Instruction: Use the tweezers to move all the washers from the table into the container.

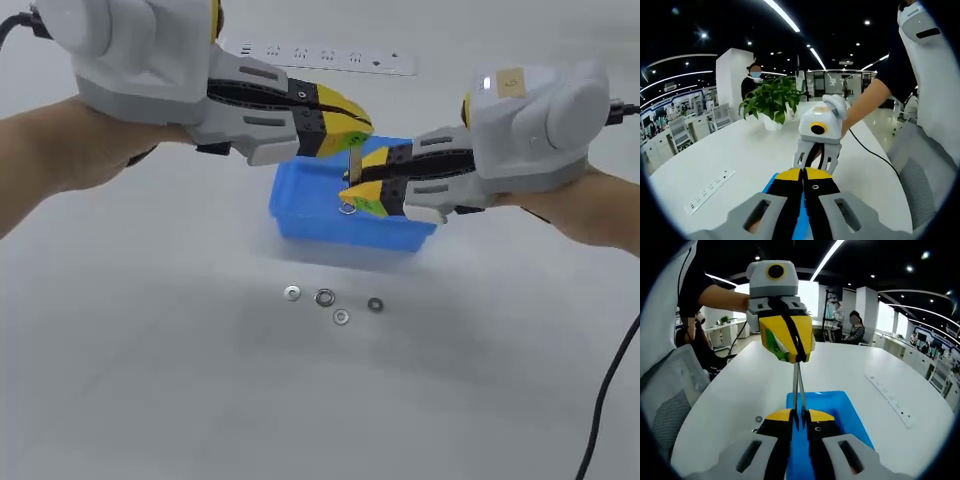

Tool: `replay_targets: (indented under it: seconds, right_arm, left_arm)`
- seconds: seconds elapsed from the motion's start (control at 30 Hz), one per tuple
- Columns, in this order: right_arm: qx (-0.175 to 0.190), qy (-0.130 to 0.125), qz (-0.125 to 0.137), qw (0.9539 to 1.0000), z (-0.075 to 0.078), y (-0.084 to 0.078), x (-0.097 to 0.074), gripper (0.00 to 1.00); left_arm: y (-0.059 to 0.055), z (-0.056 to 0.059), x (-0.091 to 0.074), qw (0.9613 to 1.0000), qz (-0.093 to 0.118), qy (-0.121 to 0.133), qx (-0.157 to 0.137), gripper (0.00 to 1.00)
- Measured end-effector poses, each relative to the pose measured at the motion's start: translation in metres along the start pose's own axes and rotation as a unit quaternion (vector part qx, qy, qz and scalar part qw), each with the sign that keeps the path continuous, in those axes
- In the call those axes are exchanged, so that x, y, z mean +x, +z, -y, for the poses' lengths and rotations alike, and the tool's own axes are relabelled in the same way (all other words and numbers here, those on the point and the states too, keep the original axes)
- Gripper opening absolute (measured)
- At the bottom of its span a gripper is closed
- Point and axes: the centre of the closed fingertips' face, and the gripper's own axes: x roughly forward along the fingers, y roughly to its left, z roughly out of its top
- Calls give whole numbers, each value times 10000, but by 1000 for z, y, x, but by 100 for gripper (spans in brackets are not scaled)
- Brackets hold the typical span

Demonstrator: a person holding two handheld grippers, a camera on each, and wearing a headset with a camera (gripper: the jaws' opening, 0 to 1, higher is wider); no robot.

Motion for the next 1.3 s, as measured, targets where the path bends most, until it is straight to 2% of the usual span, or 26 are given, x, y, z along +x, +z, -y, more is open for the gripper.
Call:
replay_targets:
  seconds: [0.2,0.27,0.47,0.53,0.67,0.73,0.8,0.9,0.97,1.07,1.17,1.3]
  right_arm:
    - [21,-32,-28,10000,1,3,-2,14]
    - [-107,-93,-59,9999,1,3,-2,15]
    - [-78,-145,-105,9998,0,4,-4,25]
    - [-169,-339,-54,9993,3,7,-9,33]
    - [-290,-527,-55,9982,5,10,-20,42]
    - [-256,-657,-98,9975,6,10,-28,45]
    - [-80,-877,88,9961,5,18,-37,48]
    - [-116,-1122,85,9936,-5,18,-48,57]
    - [-165,-1292,-37,9915,-14,11,-56,63]
    - [-179,-1409,-68,9898,-32,3,-69,63]
    - [113,-1558,-7,9877,-49,-6,-80,64]
    - [349,-1768,-176,9835,-67,-27,-94,69]
  left_arm:
    - [3,-1,1,10000,-29,-13,73,4]
    - [4,0,1,10000,-49,-38,53,4]
    - [13,-3,-1,9997,-92,-5,242,4]
    - [16,-3,-3,9997,-123,-35,219,4]
    - [20,1,-6,9995,-140,-53,285,4]
    - [20,5,-9,9993,-164,-66,328,4]
    - [20,12,-13,9989,-213,-141,401,4]
    - [19,19,-21,9984,-280,-154,463,4]
    - [22,20,-26,9986,-250,-94,462,4]
    - [27,25,-32,9989,-147,-35,445,4]
    - [24,32,-36,9988,-166,-49,465,4]
    - [15,43,-40,9990,-215,-57,396,4]
